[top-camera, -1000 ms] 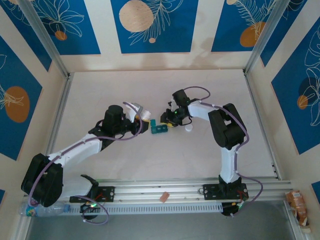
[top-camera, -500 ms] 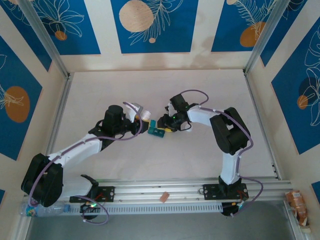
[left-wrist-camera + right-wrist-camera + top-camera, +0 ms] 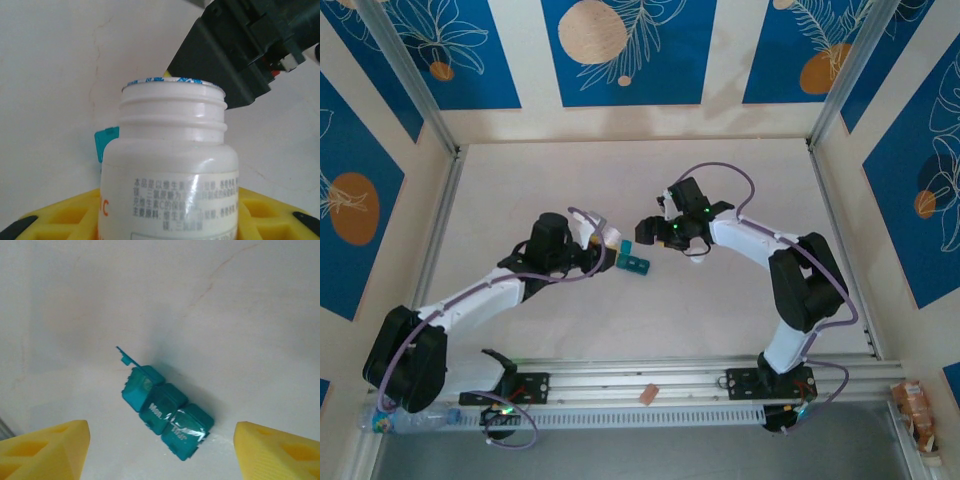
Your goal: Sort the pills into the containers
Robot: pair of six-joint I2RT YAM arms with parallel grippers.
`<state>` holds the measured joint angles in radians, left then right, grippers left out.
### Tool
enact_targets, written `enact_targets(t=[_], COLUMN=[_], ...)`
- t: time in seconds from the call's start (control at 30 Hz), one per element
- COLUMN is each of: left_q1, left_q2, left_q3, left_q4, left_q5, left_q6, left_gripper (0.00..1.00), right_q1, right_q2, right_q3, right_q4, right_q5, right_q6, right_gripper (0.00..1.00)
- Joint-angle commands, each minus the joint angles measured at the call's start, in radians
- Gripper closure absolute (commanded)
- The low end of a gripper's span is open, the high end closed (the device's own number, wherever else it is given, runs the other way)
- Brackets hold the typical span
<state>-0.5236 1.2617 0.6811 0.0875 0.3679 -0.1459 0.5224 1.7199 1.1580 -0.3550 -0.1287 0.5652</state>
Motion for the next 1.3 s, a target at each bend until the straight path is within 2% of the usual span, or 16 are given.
enact_targets(t=[0.0,0.33,0.77,0.97,1.27], left_q1=[0.008,0.003,-0.01,-0.024,-0.049], left_q2=[0.029,0.106,0.191,0.232,0.308], left_q3=[0.016,0.034,0.071,0.117,0.213], left_q4=[-0.058,-0.106,-0.161,-0.222,-0.365], left_q5=[-0.004,-0.001,-0.004,-0.022,-0.071], left_q6=[0.032,0.02,0.034,0.049,0.098], left_gripper=[1.0,1.0,1.0,1.0,1.0], right_q1=[0.011,0.058,0.091,0.099,0.097], right_q2=[-0.028,0.008,0.047,0.062,0.104], right_q3=[-0.02,-0.011,-0.014,-0.011,-0.002], right_q4=[-0.057,-0.068,-0.084,-0.106,-0.102], right_q5=[0.088,0.166,0.192,0.234,0.23], right_q6=[-0.055,-0.105,-0.137,-0.148,-0.146], right_gripper=[0.23,0.21,0.2,0.2,0.2])
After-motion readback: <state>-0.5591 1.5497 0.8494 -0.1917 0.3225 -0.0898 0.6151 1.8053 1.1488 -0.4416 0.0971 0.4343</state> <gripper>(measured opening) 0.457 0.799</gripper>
